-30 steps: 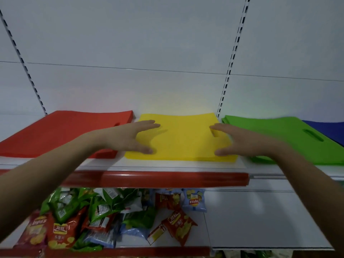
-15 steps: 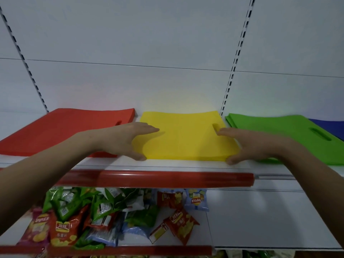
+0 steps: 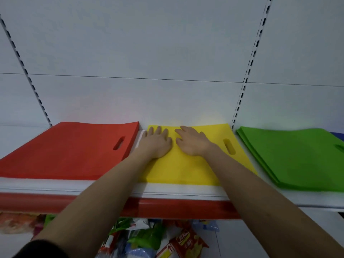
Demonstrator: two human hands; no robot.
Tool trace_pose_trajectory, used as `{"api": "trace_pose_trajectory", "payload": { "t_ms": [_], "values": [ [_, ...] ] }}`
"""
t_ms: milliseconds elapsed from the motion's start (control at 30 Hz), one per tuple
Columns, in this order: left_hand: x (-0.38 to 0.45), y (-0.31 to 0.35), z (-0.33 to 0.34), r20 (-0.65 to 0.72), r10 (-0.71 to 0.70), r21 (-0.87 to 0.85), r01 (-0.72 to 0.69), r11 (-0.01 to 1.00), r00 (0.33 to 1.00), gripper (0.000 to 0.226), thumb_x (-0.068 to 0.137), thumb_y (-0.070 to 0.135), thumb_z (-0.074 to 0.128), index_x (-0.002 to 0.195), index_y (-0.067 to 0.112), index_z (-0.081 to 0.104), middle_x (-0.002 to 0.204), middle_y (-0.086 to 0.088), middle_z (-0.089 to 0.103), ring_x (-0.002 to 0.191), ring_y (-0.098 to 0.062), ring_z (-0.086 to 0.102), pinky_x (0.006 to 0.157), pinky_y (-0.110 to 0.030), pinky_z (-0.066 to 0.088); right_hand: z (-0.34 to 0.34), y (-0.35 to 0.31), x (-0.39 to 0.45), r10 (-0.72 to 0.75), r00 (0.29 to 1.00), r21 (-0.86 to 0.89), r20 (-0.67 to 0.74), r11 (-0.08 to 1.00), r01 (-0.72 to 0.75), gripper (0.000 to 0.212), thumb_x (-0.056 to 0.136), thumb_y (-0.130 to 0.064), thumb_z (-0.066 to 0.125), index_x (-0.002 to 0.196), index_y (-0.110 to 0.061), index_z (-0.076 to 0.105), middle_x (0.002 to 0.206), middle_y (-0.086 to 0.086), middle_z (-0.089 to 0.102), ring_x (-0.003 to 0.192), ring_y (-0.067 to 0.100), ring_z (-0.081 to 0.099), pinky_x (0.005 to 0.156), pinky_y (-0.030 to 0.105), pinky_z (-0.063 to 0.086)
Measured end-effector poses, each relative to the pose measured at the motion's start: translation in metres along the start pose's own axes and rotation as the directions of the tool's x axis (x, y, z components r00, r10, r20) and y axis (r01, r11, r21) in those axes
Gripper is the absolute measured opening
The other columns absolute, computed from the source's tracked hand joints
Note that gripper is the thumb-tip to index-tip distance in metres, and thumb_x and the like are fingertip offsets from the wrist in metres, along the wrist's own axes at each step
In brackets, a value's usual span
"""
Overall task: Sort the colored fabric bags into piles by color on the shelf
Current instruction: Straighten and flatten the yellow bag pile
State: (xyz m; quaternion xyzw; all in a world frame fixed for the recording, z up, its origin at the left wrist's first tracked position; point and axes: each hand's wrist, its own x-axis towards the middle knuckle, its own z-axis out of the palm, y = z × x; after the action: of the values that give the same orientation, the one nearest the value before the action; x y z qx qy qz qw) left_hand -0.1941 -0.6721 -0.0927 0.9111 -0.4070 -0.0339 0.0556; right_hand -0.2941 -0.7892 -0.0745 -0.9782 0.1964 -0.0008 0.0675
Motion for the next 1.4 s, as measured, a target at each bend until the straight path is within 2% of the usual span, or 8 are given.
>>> {"api": "trace_pose_trajectory", "payload": {
  "t_ms": [167, 267, 400, 533, 700, 1033, 1233, 1400],
  "values": [
    [0.004, 0.0, 0.0, -0.009, 0.005, 0.011, -0.005, 1.0, 1.0, 0.058, 0.104, 0.042, 0.021, 0.157, 0.02, 0.014, 0.164, -0.011, 0.01, 0.15, -0.034, 0.009, 0.12, -0.048, 0.008, 0.015, -0.006, 0.018, 0.038, 0.999, 0.022, 0.016, 0.999, -0.039, 0.053, 0.104, -0.038, 0.019, 0.156, -0.031, 0.011, 0.164, -0.008, 0.004, 0.15, 0.025, 0.003, 0.115, 0.063, 0.006],
    [0.007, 0.0, -0.002, -0.016, 0.011, 0.056, -0.01, 0.998, 1.0, 0.057, 0.104, 0.042, 0.02, 0.157, 0.023, 0.012, 0.164, -0.009, 0.009, 0.15, -0.035, 0.008, 0.121, -0.049, 0.005, 0.021, -0.005, 0.019, 0.038, 0.999, 0.003, -0.003, 0.999, -0.038, 0.053, 0.104, -0.041, 0.016, 0.156, -0.033, 0.008, 0.164, -0.009, 0.003, 0.151, 0.025, 0.002, 0.115, 0.063, 0.004],
    [0.008, -0.001, 0.003, -0.001, 0.013, 0.023, -0.013, 1.0, 1.0, 0.056, 0.105, 0.041, 0.016, 0.158, 0.026, 0.007, 0.165, -0.005, 0.001, 0.151, -0.033, 0.0, 0.122, -0.047, 0.001, 0.022, -0.004, 0.019, 0.04, 0.999, 0.011, -0.011, 0.999, -0.04, 0.053, 0.104, -0.042, 0.013, 0.156, -0.034, 0.006, 0.164, -0.009, 0.002, 0.151, 0.025, 0.001, 0.116, 0.063, 0.002],
    [0.008, -0.002, 0.004, -0.003, 0.01, 0.027, -0.009, 1.0, 1.0, 0.056, 0.105, 0.042, 0.015, 0.158, 0.027, 0.005, 0.165, -0.006, 0.002, 0.151, -0.034, 0.001, 0.122, -0.048, 0.002, 0.022, -0.001, 0.02, 0.031, 0.999, 0.01, -0.007, 0.999, -0.031, 0.053, 0.103, -0.044, 0.013, 0.156, -0.035, 0.006, 0.164, -0.01, 0.001, 0.151, 0.023, 0.0, 0.116, 0.063, 0.001],
    [0.007, 0.0, 0.003, 0.012, 0.003, 0.033, -0.003, 0.999, 1.0, 0.057, 0.103, 0.05, 0.014, 0.157, 0.033, 0.005, 0.165, -0.008, 0.003, 0.151, -0.036, 0.002, 0.121, -0.049, 0.002, 0.018, 0.013, 0.016, 0.059, 0.998, -0.003, 0.024, 0.998, -0.059, 0.057, 0.101, -0.056, 0.013, 0.155, -0.039, 0.005, 0.163, -0.015, -0.003, 0.151, 0.019, -0.004, 0.116, 0.061, -0.004],
    [0.008, -0.002, 0.003, 0.042, 0.008, 0.043, -0.01, 0.999, 0.999, 0.059, 0.102, 0.054, 0.014, 0.157, 0.034, 0.002, 0.165, -0.006, 0.0, 0.151, -0.035, -0.001, 0.122, -0.047, 0.0, 0.009, 0.055, -0.007, 0.124, 0.992, -0.056, 0.028, 0.991, -0.122, 0.07, 0.093, -0.072, 0.013, 0.155, -0.04, 0.004, 0.164, -0.009, -0.004, 0.151, 0.02, -0.003, 0.118, 0.057, -0.006],
    [0.009, -0.003, 0.005, 0.035, 0.021, 0.036, -0.022, 0.999, 0.999, 0.06, 0.102, 0.056, 0.014, 0.157, 0.035, 0.003, 0.165, -0.006, 0.001, 0.151, -0.035, -0.001, 0.122, -0.047, 0.001, 0.002, 0.095, -0.023, 0.173, 0.985, -0.072, 0.009, 0.982, -0.172, 0.072, 0.092, -0.074, 0.015, 0.155, -0.04, 0.006, 0.164, -0.009, -0.005, 0.151, 0.02, -0.006, 0.119, 0.058, -0.002],
    [0.009, -0.003, 0.005, 0.02, 0.016, 0.042, -0.017, 0.999, 1.0, 0.06, 0.102, 0.056, 0.015, 0.157, 0.035, 0.004, 0.165, -0.005, 0.002, 0.151, -0.035, 0.001, 0.122, -0.047, 0.002, 0.006, 0.096, -0.023, 0.163, 0.986, -0.053, -0.023, 0.985, -0.164, 0.073, 0.091, -0.075, 0.016, 0.155, -0.041, 0.009, 0.164, -0.009, -0.003, 0.151, 0.021, -0.004, 0.12, 0.055, -0.001]
  ]
}}
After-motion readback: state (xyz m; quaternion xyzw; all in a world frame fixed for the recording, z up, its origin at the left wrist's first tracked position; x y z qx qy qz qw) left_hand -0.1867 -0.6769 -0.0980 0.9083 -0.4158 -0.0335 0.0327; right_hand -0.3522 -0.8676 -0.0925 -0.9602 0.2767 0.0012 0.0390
